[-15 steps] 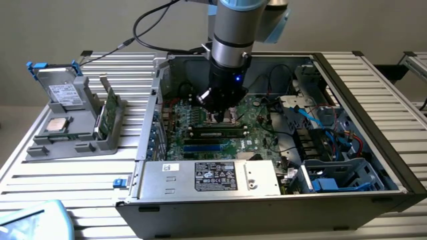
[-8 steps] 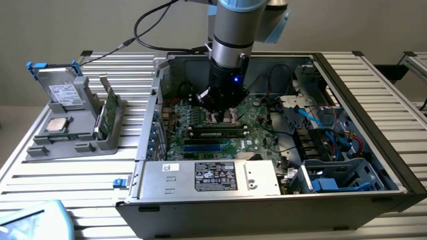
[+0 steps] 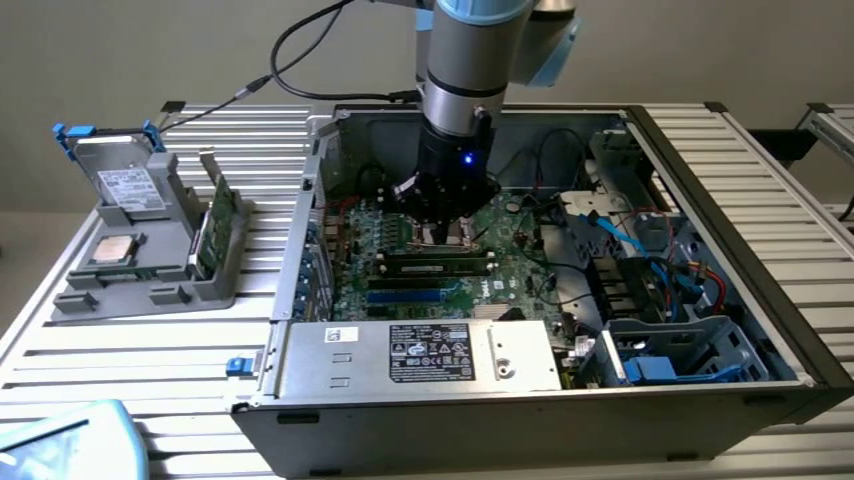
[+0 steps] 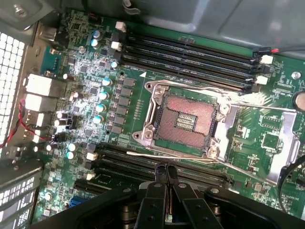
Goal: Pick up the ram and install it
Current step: 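Press down the ram until it locks into place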
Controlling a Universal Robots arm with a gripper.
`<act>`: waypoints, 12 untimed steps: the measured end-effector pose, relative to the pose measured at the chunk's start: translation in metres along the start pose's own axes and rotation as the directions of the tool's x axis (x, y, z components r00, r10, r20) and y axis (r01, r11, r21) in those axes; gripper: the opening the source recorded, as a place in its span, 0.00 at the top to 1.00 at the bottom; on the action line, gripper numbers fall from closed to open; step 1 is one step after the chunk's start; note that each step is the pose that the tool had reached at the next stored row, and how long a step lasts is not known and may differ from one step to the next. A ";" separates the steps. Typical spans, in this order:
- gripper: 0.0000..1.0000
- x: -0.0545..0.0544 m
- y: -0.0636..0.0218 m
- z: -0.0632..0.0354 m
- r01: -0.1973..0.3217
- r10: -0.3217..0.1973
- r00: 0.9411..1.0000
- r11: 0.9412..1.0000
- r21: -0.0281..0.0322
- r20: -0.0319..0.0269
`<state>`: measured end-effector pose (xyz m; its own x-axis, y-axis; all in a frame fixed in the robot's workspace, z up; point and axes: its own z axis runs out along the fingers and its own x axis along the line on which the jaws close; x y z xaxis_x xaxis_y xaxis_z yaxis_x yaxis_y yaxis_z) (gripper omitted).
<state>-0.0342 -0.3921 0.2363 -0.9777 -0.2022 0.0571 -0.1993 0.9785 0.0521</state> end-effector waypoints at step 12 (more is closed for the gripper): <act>0.89 0.000 0.0000 0.0000 -0.136 0.136 0.991 0.991 -0.008 0.009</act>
<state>-0.0342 -0.3920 0.2363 -0.9963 -0.0668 0.0549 -0.0640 0.9966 0.0519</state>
